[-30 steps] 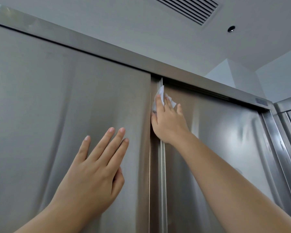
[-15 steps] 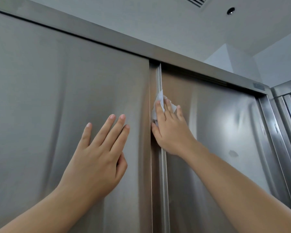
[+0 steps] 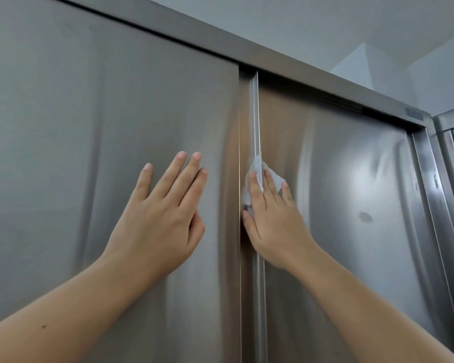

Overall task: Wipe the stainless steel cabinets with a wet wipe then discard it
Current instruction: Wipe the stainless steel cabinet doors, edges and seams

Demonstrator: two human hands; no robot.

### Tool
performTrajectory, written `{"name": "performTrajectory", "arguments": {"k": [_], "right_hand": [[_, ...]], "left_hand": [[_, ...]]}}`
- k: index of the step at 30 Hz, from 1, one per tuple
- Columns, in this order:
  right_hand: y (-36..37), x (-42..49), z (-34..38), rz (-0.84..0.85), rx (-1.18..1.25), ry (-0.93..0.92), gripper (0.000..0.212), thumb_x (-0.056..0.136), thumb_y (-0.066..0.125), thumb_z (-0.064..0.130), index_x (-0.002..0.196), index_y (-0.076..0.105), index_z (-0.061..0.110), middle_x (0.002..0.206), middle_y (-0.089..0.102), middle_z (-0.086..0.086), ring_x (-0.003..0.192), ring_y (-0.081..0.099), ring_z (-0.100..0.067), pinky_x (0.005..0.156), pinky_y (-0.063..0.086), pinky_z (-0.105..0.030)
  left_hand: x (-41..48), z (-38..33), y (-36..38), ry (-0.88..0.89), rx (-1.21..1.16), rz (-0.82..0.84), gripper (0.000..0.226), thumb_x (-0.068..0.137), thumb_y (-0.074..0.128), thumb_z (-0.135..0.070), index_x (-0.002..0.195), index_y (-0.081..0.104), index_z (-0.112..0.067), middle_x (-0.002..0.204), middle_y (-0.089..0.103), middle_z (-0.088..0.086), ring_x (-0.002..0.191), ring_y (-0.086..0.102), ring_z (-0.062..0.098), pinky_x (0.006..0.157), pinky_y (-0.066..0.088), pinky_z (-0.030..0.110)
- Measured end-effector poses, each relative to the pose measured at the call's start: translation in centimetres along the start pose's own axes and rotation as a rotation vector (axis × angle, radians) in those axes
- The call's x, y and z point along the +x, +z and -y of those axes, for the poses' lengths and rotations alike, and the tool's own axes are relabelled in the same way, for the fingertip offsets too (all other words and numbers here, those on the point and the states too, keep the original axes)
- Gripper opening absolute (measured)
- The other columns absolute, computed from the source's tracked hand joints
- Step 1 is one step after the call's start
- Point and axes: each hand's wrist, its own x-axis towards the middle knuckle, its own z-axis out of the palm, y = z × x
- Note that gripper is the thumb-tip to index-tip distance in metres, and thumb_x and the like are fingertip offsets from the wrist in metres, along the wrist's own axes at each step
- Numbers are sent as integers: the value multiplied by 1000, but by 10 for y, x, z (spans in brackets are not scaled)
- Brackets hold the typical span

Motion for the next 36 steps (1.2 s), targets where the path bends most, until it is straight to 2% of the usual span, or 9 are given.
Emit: {"name": "performTrajectory", "arguments": {"k": [2,6,11,14,18,21,27,32,36], "right_hand": [[-4,12,0,-5,-8,42,64,96,15,35,146,-11,3,156,-3,-14,144,-7,-24,114,-1,-40],[-2,14,8,1,52,113,63,95,13,33,146,-11,6,156,-5,-13,144,-6,-23,113,-1,-42],[16,-48,21,-10,167,57,60,97,16,33,143,-14,10,156,0,-11,144,-6,-23,114,0,-42],[27,-95,36,17,218,54,61,93,19,32,144,-2,6,154,14,-15,142,5,-28,112,11,-47],[23,-101,34,79,124,44,63,92,17,33,144,14,-3,150,22,-20,141,16,-34,110,19,-51],[19,-81,27,88,56,40,67,91,6,38,146,5,0,154,11,-17,143,7,-29,112,9,-48],[29,-89,36,66,162,103,62,92,9,36,144,-11,9,156,2,-11,144,-5,-23,113,1,-45],[50,-167,62,53,259,141,60,91,27,27,144,12,3,151,21,-15,140,13,-31,108,14,-52],[52,-194,72,96,265,156,59,90,30,27,142,21,0,148,26,-18,137,21,-36,105,19,-55]], "left_hand": [[-2,-1,-1,23,-13,-5,55,84,32,-21,129,52,4,140,44,19,130,41,35,99,34,59],[-16,-13,1,91,-58,-20,54,85,34,-23,129,53,1,141,44,16,131,39,32,101,33,55],[-51,-48,7,92,-106,46,57,85,34,-26,133,47,0,145,38,14,136,32,28,107,23,50],[-70,-61,8,81,-95,88,57,86,34,-25,136,44,2,147,34,15,137,30,29,107,22,50],[-87,-71,7,64,-69,130,57,88,32,-24,138,39,2,149,31,16,138,28,30,108,22,51],[-92,-75,9,57,-46,130,57,90,31,-23,140,36,2,149,29,17,138,28,30,108,22,52],[-98,-83,13,24,-23,102,56,90,32,-21,141,35,2,149,29,17,138,28,29,109,21,51],[-114,-92,14,-7,-71,79,57,89,33,-20,141,33,2,149,30,17,138,28,29,112,17,44],[-130,-100,10,-27,-73,111,59,86,36,-19,141,33,2,149,30,16,138,28,29,113,14,44]]}}
